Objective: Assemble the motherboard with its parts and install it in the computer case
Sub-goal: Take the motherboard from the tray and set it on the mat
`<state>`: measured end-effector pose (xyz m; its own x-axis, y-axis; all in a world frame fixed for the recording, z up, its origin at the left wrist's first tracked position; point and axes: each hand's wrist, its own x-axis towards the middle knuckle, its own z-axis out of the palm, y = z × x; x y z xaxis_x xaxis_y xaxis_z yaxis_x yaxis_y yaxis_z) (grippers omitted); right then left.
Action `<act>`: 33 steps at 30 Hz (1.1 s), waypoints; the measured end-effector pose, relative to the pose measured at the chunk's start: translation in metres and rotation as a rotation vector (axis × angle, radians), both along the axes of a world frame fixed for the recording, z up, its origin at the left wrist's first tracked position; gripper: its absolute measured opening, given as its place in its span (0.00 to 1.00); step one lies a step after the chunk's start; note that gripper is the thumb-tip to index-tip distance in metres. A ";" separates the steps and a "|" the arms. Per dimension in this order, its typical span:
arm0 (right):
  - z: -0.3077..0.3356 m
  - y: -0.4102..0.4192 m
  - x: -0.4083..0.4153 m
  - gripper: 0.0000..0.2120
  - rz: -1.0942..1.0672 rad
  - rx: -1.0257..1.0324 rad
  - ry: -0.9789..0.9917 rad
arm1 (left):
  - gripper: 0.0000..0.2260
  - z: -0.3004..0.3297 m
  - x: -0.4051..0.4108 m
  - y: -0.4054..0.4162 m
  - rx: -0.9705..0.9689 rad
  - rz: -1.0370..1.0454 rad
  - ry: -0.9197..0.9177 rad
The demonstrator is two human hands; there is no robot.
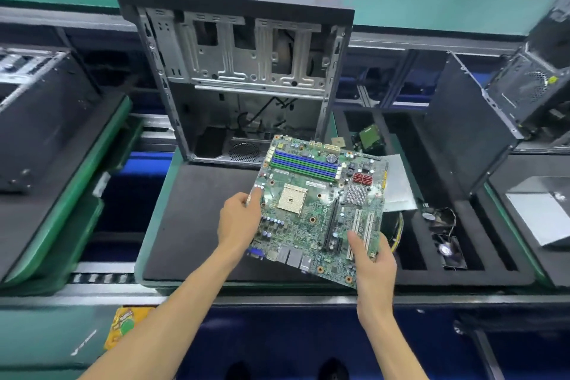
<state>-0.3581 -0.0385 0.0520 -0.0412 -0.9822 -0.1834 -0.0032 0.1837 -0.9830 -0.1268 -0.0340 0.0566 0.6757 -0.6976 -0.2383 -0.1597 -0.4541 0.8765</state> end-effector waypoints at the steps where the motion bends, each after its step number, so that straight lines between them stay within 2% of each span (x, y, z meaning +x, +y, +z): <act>1: -0.002 0.002 0.009 0.44 0.020 -0.023 0.051 | 0.21 -0.004 0.008 0.005 0.013 0.015 -0.003; 11: -0.038 -0.011 0.082 0.35 0.125 0.009 0.437 | 0.17 -0.043 0.068 0.032 0.140 0.124 -0.056; 23: -0.071 -0.047 0.118 0.33 0.300 -0.027 0.797 | 0.19 -0.059 0.093 0.039 0.304 0.159 -0.116; 28: -0.072 -0.048 0.114 0.35 0.303 -0.032 0.829 | 0.18 -0.064 0.088 0.037 0.308 0.164 -0.127; 33: -0.070 -0.044 0.106 0.34 0.285 -0.039 0.816 | 0.16 -0.063 0.079 0.036 0.232 0.189 -0.105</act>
